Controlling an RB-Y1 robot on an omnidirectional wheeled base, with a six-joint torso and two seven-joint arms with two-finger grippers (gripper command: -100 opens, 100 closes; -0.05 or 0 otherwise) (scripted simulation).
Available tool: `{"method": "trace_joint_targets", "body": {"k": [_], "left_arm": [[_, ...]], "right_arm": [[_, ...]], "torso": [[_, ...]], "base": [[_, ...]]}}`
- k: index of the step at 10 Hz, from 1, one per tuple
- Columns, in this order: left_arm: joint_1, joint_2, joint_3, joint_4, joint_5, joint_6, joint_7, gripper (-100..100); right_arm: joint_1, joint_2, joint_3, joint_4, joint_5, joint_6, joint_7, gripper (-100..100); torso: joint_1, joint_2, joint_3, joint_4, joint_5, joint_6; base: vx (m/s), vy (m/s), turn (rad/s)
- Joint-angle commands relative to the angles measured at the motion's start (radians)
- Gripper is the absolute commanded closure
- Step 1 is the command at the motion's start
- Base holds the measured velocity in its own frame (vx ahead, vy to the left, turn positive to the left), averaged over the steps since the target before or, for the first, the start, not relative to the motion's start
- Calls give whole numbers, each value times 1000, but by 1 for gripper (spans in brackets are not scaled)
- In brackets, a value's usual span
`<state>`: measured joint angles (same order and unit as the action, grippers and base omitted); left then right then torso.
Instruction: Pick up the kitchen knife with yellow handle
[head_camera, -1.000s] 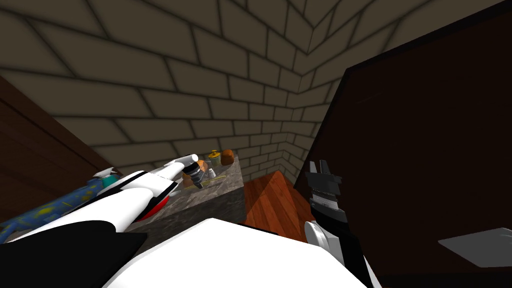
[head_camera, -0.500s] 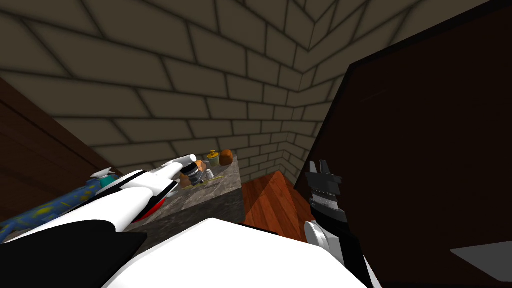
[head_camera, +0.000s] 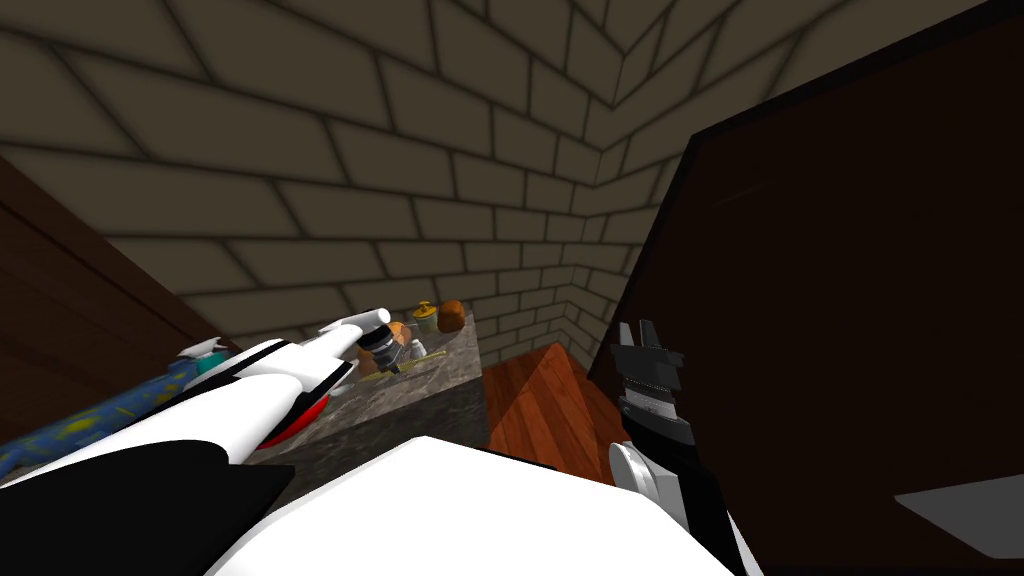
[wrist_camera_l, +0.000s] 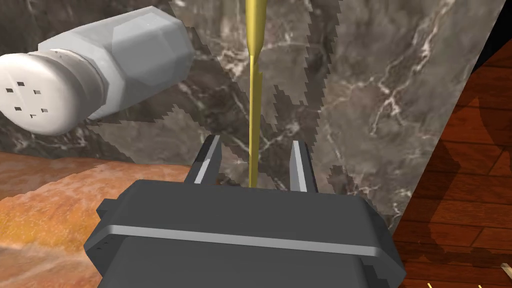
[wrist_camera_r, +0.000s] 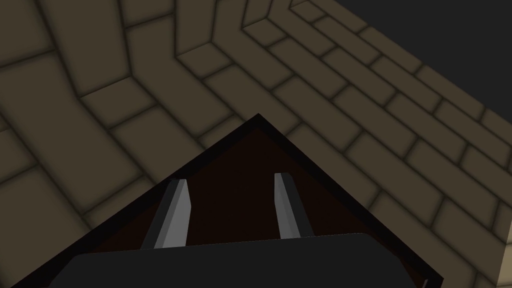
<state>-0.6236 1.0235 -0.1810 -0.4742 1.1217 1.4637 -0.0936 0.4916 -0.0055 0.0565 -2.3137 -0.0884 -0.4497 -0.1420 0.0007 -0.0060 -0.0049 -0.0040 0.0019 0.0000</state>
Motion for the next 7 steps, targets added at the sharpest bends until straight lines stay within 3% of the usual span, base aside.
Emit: {"method": "trace_joint_targets", "body": {"k": [1,2,3,4,7], "left_arm": [[11,10,-22,1,-28,7,11,-100],[10,9,-12,6,-15,3,-2,-100],[12,9,-13,7,-17,3,-2,0],[10,-1,1,31,-29,-17,19,-100],[6,-22,31,80,-54,-57,60,-100]], "right_arm": [[0,0,0,0,0,0,0,0],[0,0,0,0,0,0,0,0],[0,0,0,0,0,0,0,0],[0,0,0,0,0,0,0,0],[-1,0,0,0,0,0,0,0]], "torso": [[0,0,0,0,0,0],[-1,-2,-1,-1,0,0],[0,-1,-1,0,0,0],[1,1,0,0,0,0],[8,12,6,2,2,1]], "base": [[74,-55,-47],[32,-23,-1],[0,0,0],[-67,34,-282],[-168,98,-297]]}}
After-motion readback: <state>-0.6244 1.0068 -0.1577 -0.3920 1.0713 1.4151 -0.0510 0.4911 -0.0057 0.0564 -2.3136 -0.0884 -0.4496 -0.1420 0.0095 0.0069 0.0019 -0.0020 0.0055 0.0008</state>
